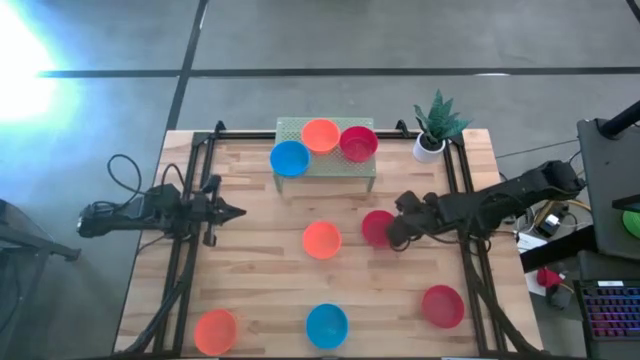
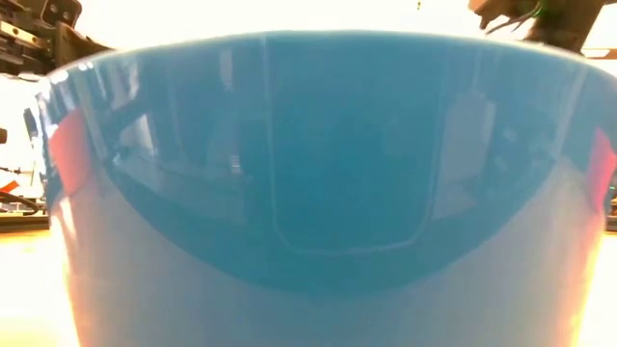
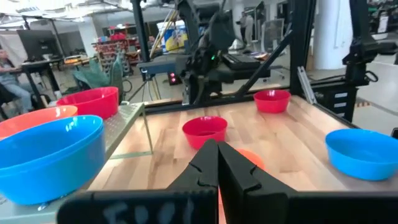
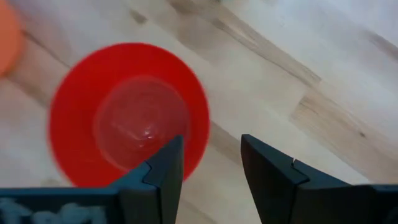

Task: Pick & Place Mini bowls
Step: Stack the top red bowl on the red bowl on the shelf

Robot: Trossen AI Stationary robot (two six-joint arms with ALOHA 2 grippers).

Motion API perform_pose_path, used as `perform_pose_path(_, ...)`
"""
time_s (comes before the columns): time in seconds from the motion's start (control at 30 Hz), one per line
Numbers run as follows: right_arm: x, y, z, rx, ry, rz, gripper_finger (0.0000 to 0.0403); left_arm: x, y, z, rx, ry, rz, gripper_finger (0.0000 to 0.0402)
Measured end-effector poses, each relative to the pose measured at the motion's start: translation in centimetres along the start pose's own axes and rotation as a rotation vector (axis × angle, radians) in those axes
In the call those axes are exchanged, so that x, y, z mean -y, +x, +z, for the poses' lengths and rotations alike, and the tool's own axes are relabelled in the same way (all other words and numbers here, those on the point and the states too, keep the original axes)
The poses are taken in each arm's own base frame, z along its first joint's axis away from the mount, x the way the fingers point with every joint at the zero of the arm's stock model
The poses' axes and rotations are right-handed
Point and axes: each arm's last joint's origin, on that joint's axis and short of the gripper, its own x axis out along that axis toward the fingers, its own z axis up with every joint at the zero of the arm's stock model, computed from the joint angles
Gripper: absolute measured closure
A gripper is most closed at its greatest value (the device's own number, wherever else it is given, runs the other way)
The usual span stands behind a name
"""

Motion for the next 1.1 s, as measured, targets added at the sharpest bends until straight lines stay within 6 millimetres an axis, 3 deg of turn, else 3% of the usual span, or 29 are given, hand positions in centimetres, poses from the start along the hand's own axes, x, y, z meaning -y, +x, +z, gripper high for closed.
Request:
perform_pose_path(0.5, -0.2, 4.2, 0.8, -0.149, -0.028, -0.125, 0.0257, 0.0, 0.0, 0.1, 0.007, 0.012, -0.002, 0.0402)
perform_pose_path(1.1, -0.9, 5.9, 0.6, -0.182, -0.032, -0.134, 0.0276, 0.0, 0.0, 0.1, 0.007, 0.014, -0.002, 0.0402)
